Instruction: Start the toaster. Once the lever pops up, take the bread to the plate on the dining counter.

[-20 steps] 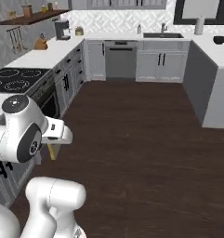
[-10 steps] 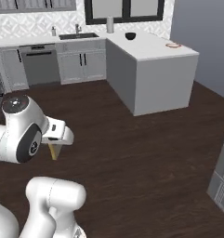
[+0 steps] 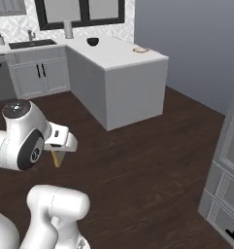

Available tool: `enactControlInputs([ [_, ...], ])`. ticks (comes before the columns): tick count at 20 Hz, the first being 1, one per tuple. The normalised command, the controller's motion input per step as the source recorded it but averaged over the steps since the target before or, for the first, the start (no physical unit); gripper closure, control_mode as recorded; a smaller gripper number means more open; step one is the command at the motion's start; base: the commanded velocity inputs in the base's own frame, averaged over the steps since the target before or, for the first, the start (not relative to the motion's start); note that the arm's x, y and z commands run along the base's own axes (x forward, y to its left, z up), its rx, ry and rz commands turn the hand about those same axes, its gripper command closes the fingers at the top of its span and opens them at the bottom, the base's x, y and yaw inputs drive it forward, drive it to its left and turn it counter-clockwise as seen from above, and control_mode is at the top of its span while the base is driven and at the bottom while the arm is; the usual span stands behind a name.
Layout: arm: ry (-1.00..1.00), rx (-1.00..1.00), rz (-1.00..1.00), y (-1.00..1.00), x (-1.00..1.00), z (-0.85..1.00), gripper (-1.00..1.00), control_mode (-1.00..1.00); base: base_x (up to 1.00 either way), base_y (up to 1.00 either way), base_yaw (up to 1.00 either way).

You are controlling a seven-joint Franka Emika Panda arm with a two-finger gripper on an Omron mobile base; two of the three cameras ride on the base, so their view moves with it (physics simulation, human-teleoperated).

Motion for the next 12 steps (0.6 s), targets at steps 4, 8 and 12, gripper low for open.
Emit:
enactControlInputs([
  [4, 0.00, 0.00, 0.00, 0.00, 0.00, 0.00, 1.00, 1.00, 1.00, 0.00, -0.31],
  [8, 0.00, 0.00, 0.00, 0.00, 0.00, 0.00, 1.00, 1.00, 1.00, 0.00, -0.27],
  [12, 0.00, 0.00, 0.00, 0.00, 0.00, 0.00, 1.00, 1.00, 1.00, 0.00, -0.26],
])
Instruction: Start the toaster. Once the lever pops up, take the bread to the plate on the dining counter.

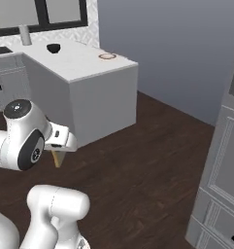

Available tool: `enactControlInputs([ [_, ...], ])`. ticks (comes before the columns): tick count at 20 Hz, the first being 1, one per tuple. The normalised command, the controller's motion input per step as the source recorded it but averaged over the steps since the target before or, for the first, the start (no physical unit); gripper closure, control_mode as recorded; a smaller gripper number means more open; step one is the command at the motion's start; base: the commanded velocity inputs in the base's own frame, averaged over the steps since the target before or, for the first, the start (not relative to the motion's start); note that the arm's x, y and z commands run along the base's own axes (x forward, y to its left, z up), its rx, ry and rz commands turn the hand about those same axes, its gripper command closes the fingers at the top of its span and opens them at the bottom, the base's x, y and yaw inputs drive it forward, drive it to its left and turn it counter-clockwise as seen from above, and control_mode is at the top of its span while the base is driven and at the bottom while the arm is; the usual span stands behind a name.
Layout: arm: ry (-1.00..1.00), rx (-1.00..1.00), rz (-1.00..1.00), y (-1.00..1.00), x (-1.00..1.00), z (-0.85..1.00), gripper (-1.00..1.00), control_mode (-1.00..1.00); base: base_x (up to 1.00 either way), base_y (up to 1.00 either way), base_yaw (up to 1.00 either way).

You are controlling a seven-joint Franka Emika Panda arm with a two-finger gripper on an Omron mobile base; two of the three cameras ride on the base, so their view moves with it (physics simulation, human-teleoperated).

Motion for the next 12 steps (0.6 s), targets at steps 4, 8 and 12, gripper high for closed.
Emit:
enactControlInputs([
  [4, 0.00, 0.00, 0.00, 0.00, 0.00, 0.00, 1.00, 1.00, 1.00, 0.00, -0.24],
  [8, 0.00, 0.00, 0.00, 0.00, 0.00, 0.00, 1.00, 1.00, 1.00, 0.00, -0.20],
  [12, 0.00, 0.00, 0.00, 0.00, 0.00, 0.00, 1.00, 1.00, 1.00, 0.00, -0.18],
])
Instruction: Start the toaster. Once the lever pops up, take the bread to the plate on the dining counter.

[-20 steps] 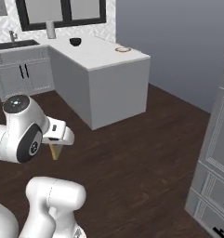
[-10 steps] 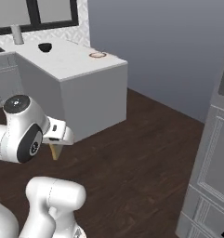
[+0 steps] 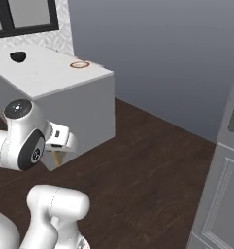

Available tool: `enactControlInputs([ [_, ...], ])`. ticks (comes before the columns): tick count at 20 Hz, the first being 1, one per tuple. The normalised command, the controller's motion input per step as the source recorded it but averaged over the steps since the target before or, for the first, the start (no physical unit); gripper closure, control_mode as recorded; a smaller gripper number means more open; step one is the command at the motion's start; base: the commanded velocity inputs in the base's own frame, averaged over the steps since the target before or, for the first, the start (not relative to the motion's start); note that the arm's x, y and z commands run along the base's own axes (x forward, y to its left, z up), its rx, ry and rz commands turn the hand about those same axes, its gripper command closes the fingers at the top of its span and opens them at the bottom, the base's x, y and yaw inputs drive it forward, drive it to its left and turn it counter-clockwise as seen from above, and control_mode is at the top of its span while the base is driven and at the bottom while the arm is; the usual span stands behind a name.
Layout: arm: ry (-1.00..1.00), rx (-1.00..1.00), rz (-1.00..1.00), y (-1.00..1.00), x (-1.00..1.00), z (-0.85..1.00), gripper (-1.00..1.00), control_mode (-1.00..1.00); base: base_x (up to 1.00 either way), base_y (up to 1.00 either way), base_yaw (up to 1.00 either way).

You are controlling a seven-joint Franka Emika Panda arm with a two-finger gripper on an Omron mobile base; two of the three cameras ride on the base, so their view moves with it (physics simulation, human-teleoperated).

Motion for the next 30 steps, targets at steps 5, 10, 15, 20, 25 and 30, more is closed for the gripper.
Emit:
enactControlInputs([
  [5, 0.00, 0.00, 0.00, 0.00, 0.00, 0.00, 1.00, 1.00, 1.00, 0.09, -0.19],
  [10, 0.00, 0.00, 0.00, 0.00, 0.00, 0.00, 1.00, 1.00, 1.00, 0.05, -0.19],
  [15, 0.00, 0.00, 0.00, 0.00, 0.00, 0.00, 1.00, 1.00, 1.00, 0.06, -0.17],
  [20, 0.00, 0.00, 0.00, 0.00, 0.00, 0.00, 1.00, 1.00, 1.00, 0.07, -0.13],
  [25, 0.00, 0.00, 0.00, 0.00, 0.00, 0.00, 1.00, 1.00, 1.00, 0.00, -0.06],
  [30, 0.00, 0.00, 0.00, 0.00, 0.00, 0.00, 1.00, 1.00, 1.00, 0.00, 0.05],
])
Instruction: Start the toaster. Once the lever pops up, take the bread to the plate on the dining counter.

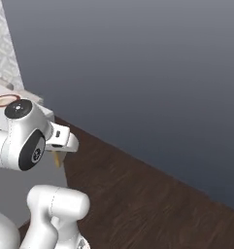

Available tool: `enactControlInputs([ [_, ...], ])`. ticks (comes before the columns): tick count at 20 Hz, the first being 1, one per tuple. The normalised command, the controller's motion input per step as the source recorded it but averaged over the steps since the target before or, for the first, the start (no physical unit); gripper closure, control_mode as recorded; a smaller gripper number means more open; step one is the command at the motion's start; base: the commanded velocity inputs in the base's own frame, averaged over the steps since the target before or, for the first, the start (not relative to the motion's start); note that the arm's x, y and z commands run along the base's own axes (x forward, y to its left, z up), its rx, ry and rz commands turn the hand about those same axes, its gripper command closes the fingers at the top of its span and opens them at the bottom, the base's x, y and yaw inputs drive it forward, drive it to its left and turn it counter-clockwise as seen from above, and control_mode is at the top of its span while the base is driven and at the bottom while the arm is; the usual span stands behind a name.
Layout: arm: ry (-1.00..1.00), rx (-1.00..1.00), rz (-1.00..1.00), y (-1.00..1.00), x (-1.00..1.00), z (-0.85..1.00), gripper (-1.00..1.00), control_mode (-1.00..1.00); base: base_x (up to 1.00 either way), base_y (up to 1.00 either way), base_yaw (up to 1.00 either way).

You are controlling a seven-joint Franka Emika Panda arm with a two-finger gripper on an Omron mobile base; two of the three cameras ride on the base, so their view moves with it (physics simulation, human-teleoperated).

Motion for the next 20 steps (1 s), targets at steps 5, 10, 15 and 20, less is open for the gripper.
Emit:
enactControlInputs([
  [5, 0.00, 0.00, 0.00, 0.00, 0.00, 0.00, 1.00, 1.00, 1.00, -0.12, 0.23],
  [10, 0.00, 0.00, 0.00, 0.00, 0.00, 0.00, 1.00, 1.00, 1.00, -0.32, 0.36],
  [15, 0.00, 0.00, 0.00, 0.00, 0.00, 0.00, 1.00, 1.00, 1.00, -0.37, 0.53],
  [20, 0.00, 0.00, 0.00, 0.00, 0.00, 0.00, 1.00, 1.00, 1.00, -0.38, 0.61],
])
